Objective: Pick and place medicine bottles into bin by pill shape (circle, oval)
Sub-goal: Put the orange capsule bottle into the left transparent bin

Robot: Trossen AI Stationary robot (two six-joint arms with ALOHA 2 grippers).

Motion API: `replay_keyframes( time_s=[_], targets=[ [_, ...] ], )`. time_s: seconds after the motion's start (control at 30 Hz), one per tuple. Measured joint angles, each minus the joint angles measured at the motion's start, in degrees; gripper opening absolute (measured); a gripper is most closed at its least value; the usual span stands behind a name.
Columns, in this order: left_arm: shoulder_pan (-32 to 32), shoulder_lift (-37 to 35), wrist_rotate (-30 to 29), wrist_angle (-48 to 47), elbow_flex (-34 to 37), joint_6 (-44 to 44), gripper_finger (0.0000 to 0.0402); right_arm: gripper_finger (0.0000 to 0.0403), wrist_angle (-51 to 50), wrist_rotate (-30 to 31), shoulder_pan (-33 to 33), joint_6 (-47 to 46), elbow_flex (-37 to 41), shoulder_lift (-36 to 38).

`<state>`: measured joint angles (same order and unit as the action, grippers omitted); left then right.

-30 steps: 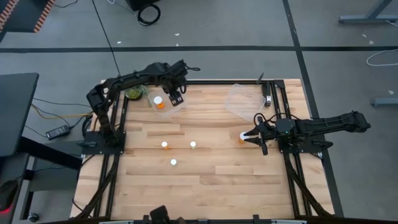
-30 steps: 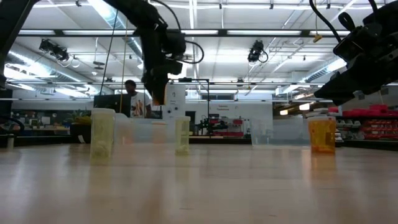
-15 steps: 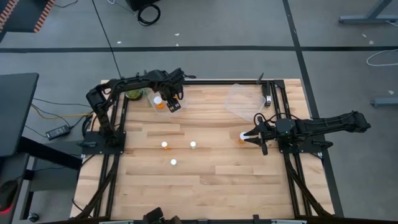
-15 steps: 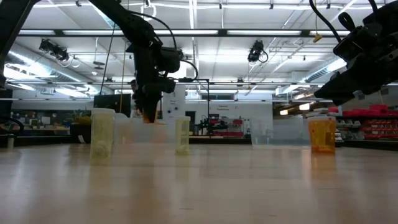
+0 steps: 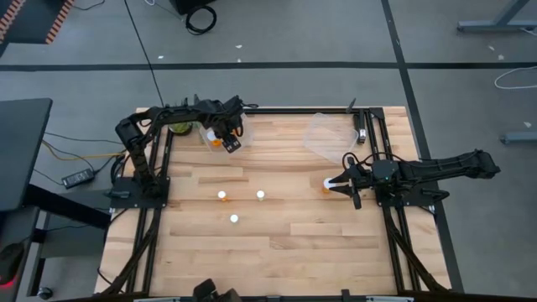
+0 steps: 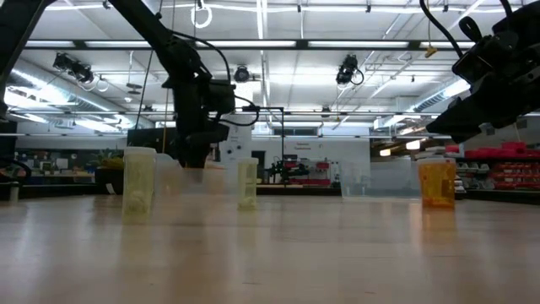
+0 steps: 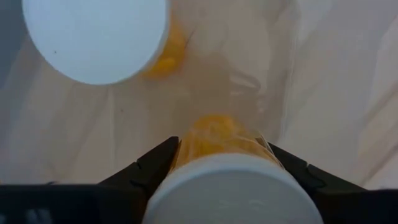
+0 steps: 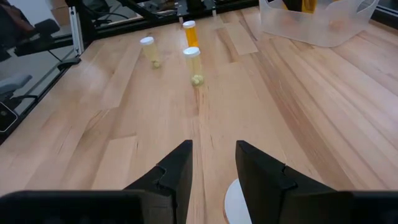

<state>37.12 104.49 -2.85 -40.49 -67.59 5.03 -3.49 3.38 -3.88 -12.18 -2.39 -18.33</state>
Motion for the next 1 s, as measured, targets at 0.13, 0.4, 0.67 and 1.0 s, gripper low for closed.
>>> replay_keyframes(
  time_s=[0.13,0.4,0.67,1.0],
  targets=[
    [-0.3,0.0,0.1,0.2,0.7,-0.8,0.021,0.0129,0.0,0.0,0.0,0.0,0.0,0.0],
    [-1.1,0.0,0.0,0.4,0.6,-1.4,0.0228,0.0129,0.0,0.0,0.0,0.0,0.0,0.0],
    [-1.1,0.0,0.0,0.3,0.3,-1.3,0.027,0.0129,0.0,0.0,0.0,0.0,0.0,0.0],
    [-1.1,0.0,-1.4,-3.4,-3.9,0.6,0.0274,0.0129,0.0,0.0,0.0,0.0,0.0,0.0]
  ],
)
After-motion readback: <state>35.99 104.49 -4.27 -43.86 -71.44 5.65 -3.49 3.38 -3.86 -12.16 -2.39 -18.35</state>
